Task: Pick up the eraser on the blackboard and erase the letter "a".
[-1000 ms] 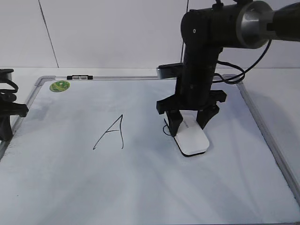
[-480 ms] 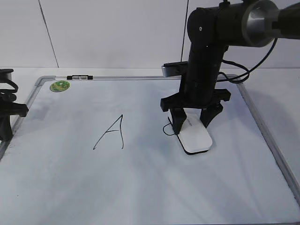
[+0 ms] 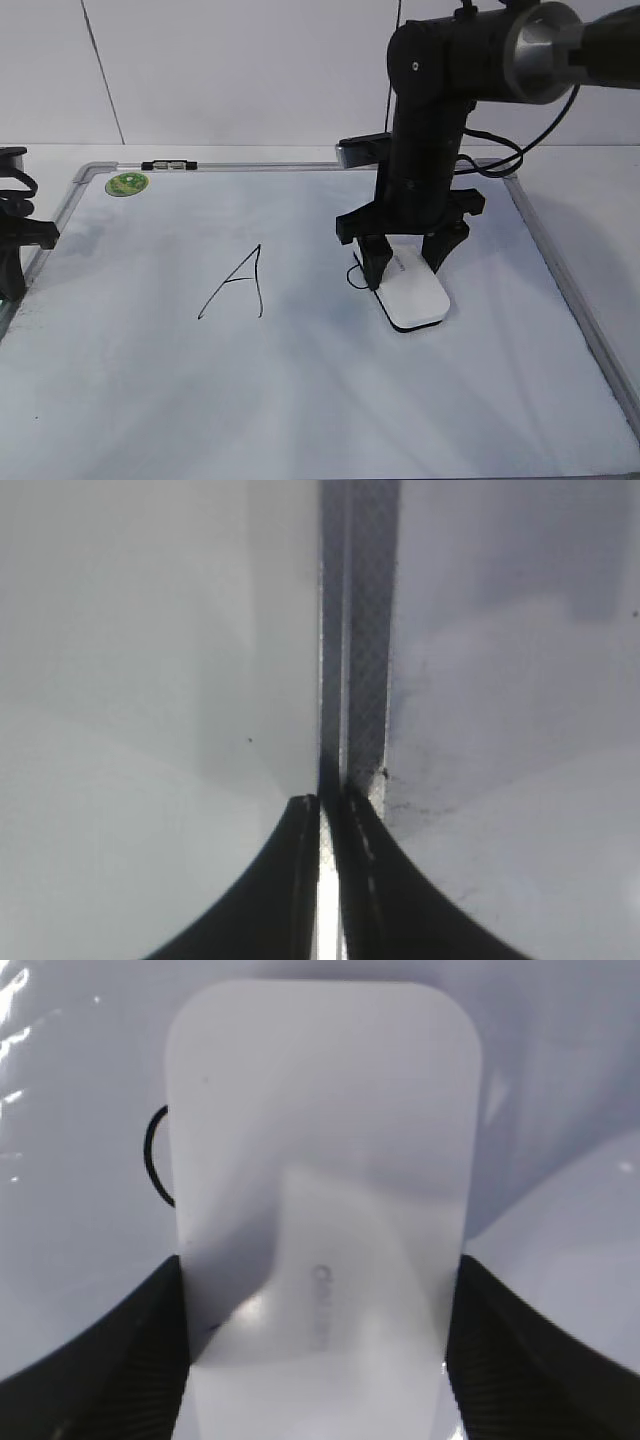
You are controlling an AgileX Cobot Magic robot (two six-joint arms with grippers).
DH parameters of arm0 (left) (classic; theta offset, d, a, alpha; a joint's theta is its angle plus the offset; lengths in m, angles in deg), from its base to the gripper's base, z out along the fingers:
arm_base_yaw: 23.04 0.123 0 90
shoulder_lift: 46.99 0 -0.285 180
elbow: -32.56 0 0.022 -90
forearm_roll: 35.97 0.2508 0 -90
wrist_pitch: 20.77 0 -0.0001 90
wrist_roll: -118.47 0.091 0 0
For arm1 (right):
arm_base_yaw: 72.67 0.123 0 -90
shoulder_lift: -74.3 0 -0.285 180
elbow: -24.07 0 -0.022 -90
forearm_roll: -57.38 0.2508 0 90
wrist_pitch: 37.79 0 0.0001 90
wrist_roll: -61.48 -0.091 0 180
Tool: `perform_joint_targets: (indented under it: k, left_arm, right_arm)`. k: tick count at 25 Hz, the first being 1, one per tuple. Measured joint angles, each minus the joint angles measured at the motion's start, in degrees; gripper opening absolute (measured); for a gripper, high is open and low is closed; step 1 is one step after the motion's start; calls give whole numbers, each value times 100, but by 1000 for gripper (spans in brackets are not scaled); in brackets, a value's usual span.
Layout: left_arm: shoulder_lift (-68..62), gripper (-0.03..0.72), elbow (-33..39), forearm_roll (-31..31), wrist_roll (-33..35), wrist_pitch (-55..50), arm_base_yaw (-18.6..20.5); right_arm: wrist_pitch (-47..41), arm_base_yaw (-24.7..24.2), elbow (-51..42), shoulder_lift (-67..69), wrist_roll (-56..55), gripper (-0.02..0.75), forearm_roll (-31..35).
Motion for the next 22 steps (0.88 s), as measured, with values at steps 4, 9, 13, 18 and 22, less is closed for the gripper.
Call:
perform_joint_targets:
  k: [4,9,13,18,22]
  left_arm:
    - [0,29,0,-11,0,0,0]
    - [0,29,0,-11,0,0,0]
    - [0,29,0,-11,0,0,0]
    - [0,29,0,-11,0,-4,0]
    - [0,29,0,-1,0,-13,0]
  right_arm:
    - [-52,169,45,47,0,554,-224]
    - [-56,315,69,70,0,554,-309]
    - [-56,401,72,70,0,554,-309]
    - [-56,598,82,82,0,554,-309]
    - [-56,737,82,82,10,554,-309]
